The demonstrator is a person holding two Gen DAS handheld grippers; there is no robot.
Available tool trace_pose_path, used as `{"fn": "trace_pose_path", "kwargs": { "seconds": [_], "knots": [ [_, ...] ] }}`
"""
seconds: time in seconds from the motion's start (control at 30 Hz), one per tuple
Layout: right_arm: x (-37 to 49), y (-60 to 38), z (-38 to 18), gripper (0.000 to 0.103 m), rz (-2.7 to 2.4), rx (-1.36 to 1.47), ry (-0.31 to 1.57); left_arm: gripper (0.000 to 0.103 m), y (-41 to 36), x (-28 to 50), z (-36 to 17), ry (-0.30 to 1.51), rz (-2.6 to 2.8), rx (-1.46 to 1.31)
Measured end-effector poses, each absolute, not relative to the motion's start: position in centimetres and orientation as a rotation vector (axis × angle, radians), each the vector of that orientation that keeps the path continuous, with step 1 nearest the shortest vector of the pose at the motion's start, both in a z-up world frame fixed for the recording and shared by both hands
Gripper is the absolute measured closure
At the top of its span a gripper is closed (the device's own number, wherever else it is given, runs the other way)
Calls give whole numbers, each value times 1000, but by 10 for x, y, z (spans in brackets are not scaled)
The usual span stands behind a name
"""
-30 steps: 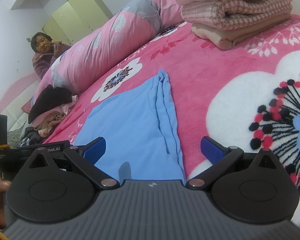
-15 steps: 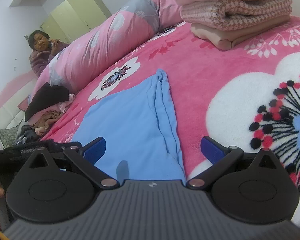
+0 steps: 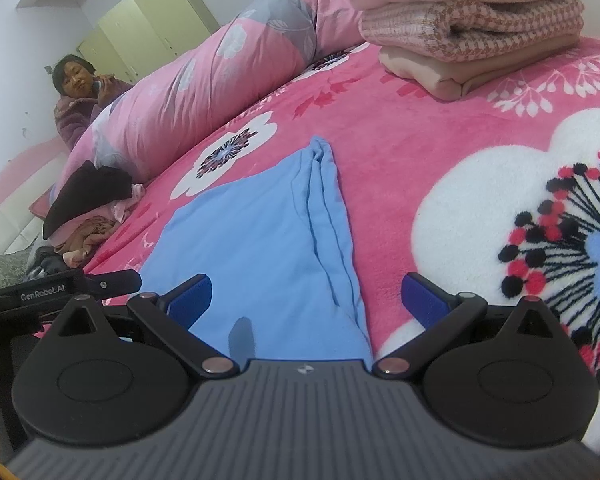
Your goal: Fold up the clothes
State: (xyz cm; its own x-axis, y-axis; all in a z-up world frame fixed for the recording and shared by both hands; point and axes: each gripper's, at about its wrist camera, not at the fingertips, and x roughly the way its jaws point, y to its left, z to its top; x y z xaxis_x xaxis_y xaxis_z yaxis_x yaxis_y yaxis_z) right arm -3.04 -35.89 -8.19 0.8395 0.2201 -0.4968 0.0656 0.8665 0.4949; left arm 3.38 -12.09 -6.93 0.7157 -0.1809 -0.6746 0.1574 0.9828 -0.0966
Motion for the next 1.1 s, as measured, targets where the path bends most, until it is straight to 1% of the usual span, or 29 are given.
{"fn": "trace_pose_path", "kwargs": {
  "seconds": [0.43, 0.7, 0.83, 0.9, 0.93, 0.97, 1.0, 1.03, 1.07, 1.1],
  "knots": [
    [-29, -354, -82, 1, 72, 494, 583, 0, -105, 32, -75, 738, -198, -47],
    [-27, -344, -80, 1, 67, 387, 604, 0, -93, 34, -92, 777, -191, -44],
    [-27, -350, -75, 2, 72, 427, 596, 0, -94, 38, -90, 774, -191, -26],
    [-27, -357, -72, 6, 60, 466, 578, 2, -97, 39, -88, 766, -184, 2],
    [-27, -360, -69, 11, 50, 474, 567, 3, -98, 39, -88, 764, -182, 10],
    [-26, -362, -67, 20, 39, 471, 556, 5, -99, 39, -87, 762, -180, 18],
    [-25, -363, -64, 24, 28, 468, 546, 7, -100, 39, -86, 760, -178, 26],
    [-24, -364, -61, 31, 22, 457, 536, 7, -101, 39, -86, 758, -176, 34],
    [-23, -361, -58, 40, 25, 432, 527, 8, -102, 40, -85, 756, -173, 41],
    [-23, -356, -55, 44, 38, 393, 517, 9, -102, 40, -85, 754, -170, 41]
  ]
}}
